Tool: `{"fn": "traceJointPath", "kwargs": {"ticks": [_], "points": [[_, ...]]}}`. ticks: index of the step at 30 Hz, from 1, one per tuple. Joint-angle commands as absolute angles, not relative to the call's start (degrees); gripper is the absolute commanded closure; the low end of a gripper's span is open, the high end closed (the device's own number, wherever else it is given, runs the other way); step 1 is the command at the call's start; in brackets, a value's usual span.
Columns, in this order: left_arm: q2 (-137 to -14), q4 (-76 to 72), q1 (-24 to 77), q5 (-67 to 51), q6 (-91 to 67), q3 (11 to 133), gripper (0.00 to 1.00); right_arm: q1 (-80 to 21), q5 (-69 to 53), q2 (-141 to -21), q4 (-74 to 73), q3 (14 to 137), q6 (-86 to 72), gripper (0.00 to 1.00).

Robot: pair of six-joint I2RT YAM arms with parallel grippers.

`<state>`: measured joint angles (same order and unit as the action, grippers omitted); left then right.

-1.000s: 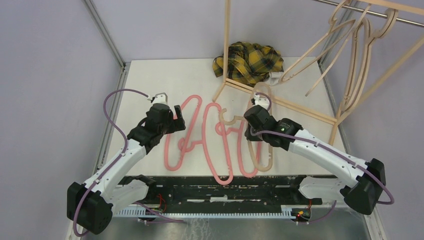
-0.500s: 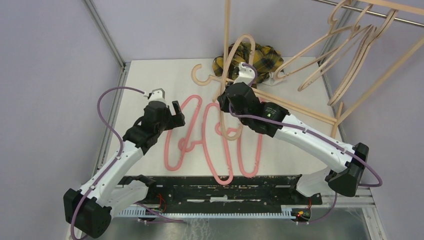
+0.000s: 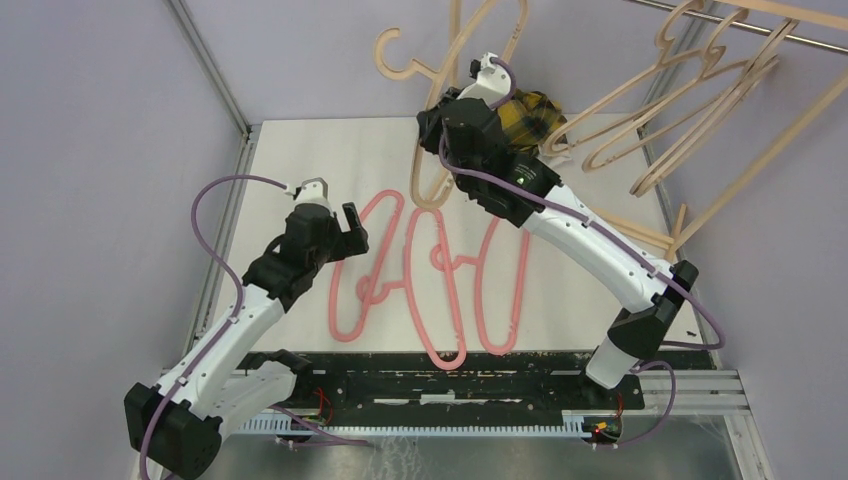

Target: Organize the hangers

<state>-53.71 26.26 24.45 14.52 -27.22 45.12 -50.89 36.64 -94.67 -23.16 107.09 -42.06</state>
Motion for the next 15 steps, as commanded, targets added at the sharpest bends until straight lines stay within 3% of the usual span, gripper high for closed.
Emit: {"fn": "traceJointPath", "kwargs": {"ticks": [1, 8, 15], "points": [[-51.96, 25.51, 24.41, 15.11, -26.12, 46.8, 0.01, -50.09, 42.29, -95.83, -19.47, 113.27, -40.06, 0.99], [-50.95, 25.99, 24.33, 16.39, -25.4, 46.07, 0.01, -44.12, 43.89, -91.83, -17.42, 107.73, -43.69, 0.99], [-52.35, 25.23, 24.39, 15.67, -25.49, 46.3, 0.01, -36.81, 37.76, -89.54, -12.47, 104.44, -45.16, 0.99]]}}
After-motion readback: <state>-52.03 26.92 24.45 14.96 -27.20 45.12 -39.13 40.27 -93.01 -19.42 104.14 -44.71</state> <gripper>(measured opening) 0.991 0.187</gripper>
